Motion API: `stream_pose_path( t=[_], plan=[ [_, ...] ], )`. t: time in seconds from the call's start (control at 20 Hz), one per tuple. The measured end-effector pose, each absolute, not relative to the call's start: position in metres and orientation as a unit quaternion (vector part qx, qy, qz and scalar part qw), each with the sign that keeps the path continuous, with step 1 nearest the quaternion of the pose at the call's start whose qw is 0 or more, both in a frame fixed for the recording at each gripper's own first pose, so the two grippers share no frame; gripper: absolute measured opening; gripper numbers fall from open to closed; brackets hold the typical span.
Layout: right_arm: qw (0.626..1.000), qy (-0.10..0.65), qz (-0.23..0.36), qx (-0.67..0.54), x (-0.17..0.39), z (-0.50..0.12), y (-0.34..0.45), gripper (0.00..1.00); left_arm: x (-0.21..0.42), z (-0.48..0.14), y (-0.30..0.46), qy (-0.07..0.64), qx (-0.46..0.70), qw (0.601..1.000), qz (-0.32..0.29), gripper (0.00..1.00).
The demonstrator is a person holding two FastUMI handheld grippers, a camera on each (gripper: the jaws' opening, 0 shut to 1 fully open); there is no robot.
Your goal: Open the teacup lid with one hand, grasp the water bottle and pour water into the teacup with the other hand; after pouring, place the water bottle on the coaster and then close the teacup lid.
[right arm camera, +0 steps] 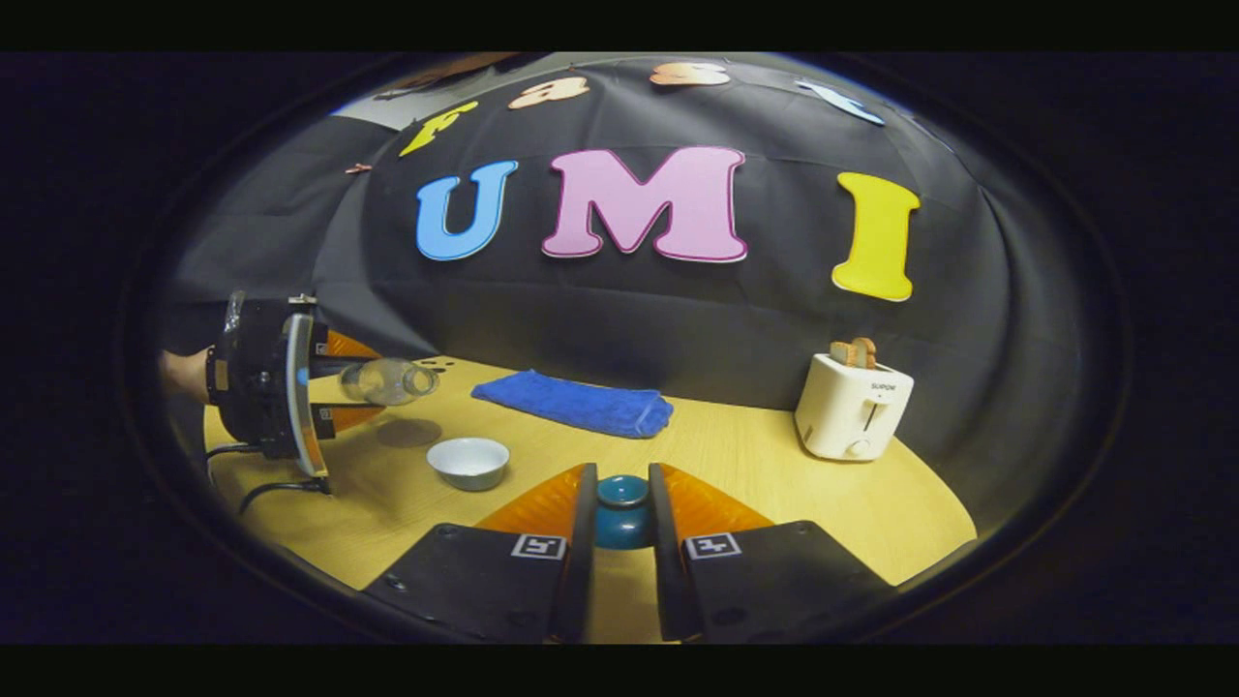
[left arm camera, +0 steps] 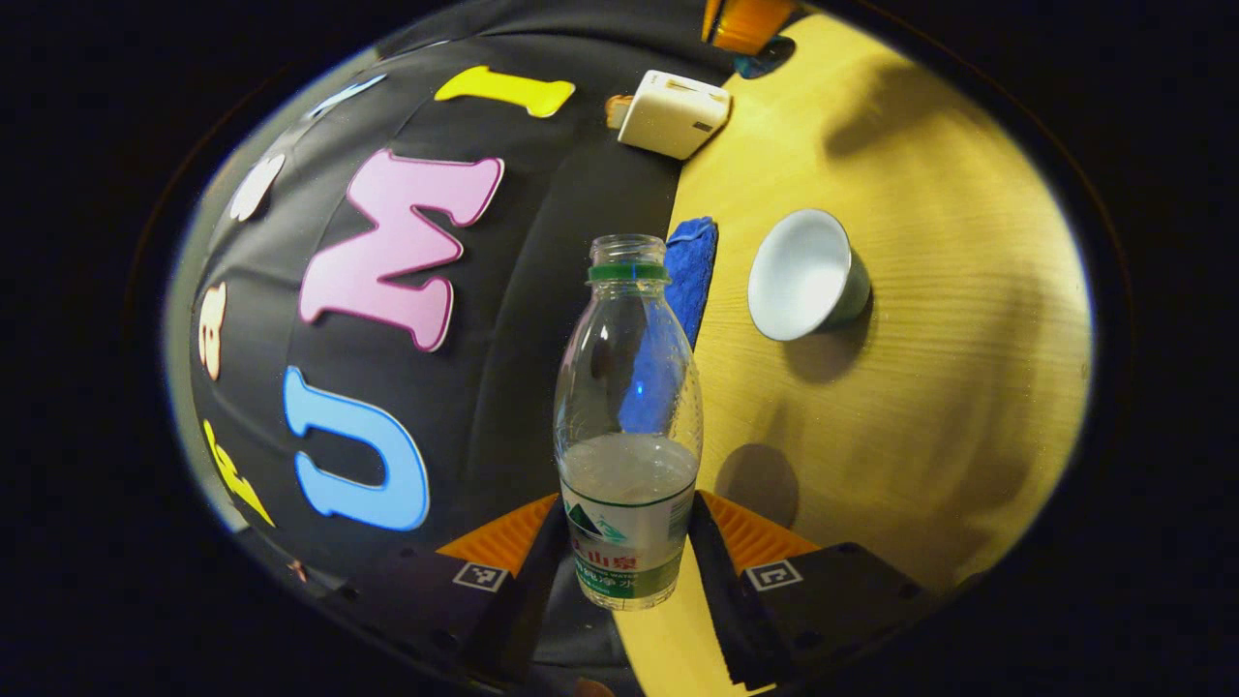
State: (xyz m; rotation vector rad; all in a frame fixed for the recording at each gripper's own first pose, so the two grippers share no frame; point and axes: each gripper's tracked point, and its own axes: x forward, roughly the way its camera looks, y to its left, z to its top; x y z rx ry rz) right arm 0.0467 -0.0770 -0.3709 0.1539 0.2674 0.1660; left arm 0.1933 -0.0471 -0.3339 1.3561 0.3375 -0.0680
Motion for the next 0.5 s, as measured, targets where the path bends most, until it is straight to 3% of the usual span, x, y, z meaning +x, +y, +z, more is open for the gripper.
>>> stream_pose_path(
  t=[0.2, 0.25, 0.5],
  plan=[
    [0.985, 0.130, 0.084, 0.080, 0.044, -0.371, -0.081, 0.25, 0.199, -0.334, -0.044, 0.156, 0.649, 0.744, -0.031, 0.73],
    [0.985, 0.129, 0.085, 0.081, 0.044, -0.371, -0.081, 0.34, 0.200, -0.334, -0.043, 0.158, 0.655, 0.739, -0.029, 0.74],
    [0.985, 0.125, 0.088, 0.074, 0.043, -0.370, -0.084, 0.25, 0.208, -0.336, -0.039, 0.153, 0.695, 0.702, -0.027, 0.74]
  ],
)
